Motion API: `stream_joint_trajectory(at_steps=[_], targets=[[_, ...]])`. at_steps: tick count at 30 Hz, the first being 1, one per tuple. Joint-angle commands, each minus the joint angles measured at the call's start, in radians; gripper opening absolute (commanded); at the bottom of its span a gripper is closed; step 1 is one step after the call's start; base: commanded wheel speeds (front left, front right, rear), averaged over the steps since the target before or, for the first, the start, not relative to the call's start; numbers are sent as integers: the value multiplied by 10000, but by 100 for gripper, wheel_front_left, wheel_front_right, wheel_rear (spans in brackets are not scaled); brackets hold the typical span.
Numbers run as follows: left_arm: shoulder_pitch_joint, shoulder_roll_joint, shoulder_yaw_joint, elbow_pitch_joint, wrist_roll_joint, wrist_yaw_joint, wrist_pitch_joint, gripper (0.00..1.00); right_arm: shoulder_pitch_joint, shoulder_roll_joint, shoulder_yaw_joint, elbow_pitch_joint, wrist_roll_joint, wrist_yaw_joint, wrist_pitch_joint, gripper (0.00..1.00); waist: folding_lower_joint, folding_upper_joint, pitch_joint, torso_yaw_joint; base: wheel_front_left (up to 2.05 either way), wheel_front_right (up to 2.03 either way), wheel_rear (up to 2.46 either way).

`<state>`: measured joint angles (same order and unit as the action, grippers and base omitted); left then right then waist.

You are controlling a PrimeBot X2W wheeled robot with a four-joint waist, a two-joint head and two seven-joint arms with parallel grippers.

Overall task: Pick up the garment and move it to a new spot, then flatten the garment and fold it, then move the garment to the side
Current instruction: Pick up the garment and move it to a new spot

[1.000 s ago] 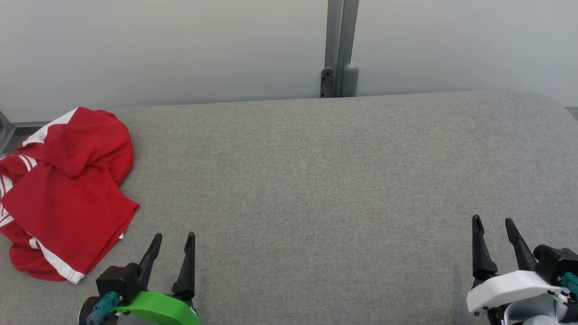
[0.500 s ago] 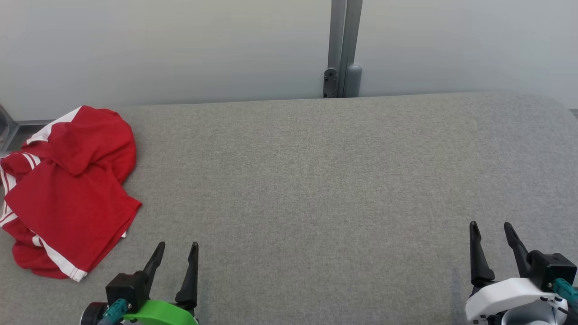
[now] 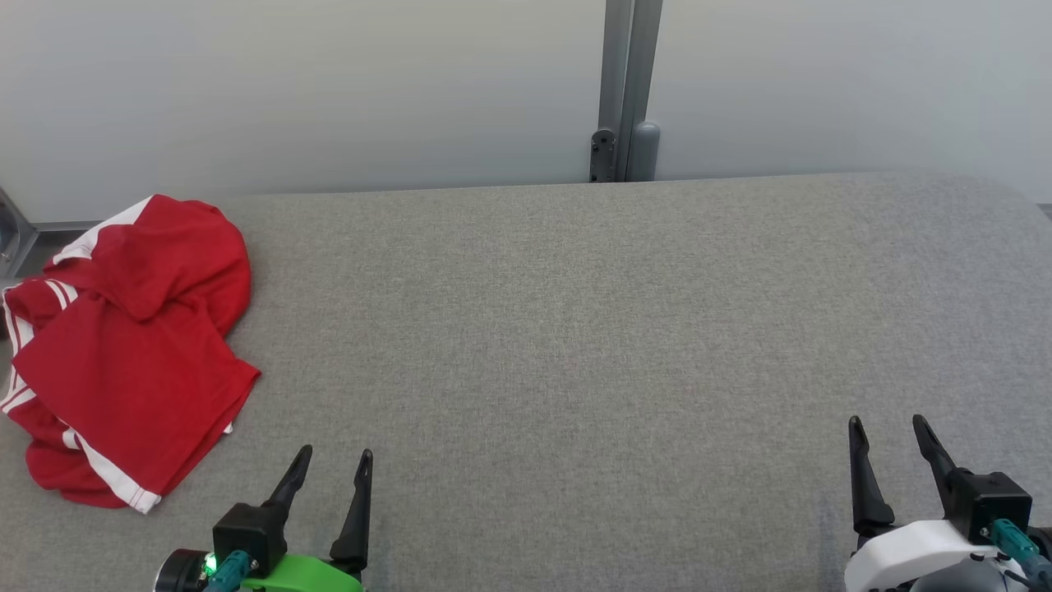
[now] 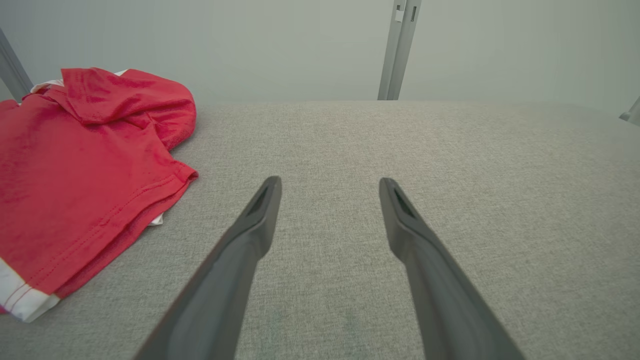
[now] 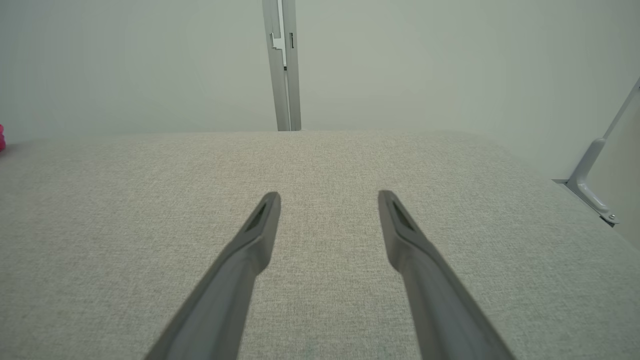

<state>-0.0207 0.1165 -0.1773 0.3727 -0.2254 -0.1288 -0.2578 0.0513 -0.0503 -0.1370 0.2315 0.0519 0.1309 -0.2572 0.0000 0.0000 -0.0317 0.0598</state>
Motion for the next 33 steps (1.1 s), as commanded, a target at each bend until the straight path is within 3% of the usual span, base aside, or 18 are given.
stream_joint_trajectory(at_steps=[1,14,19,24,33], targets=[[4,57,-32,33,241,-33,-105,100,107,-8,-1,-6,-204,-3,-108,100,0,0,-7,2,0,0,0],[23,76,-68,106,139,-33,-81,100,116,-7,-17,17,-81,-3,-89,100,0,0,-36,35,0,0,0],[-126,73,-174,142,119,-34,-80,100,184,-8,-118,-86,-62,-3,-87,100,0,0,-38,348,0,0,0],[-225,16,-183,192,84,-34,-69,100,282,-3,-205,-91,67,-3,-87,100,0,0,-69,1291,0,0,0],[142,97,120,248,47,-32,-67,100,-38,-9,536,57,285,-3,-87,100,0,0,-238,3299,0,0,0]])
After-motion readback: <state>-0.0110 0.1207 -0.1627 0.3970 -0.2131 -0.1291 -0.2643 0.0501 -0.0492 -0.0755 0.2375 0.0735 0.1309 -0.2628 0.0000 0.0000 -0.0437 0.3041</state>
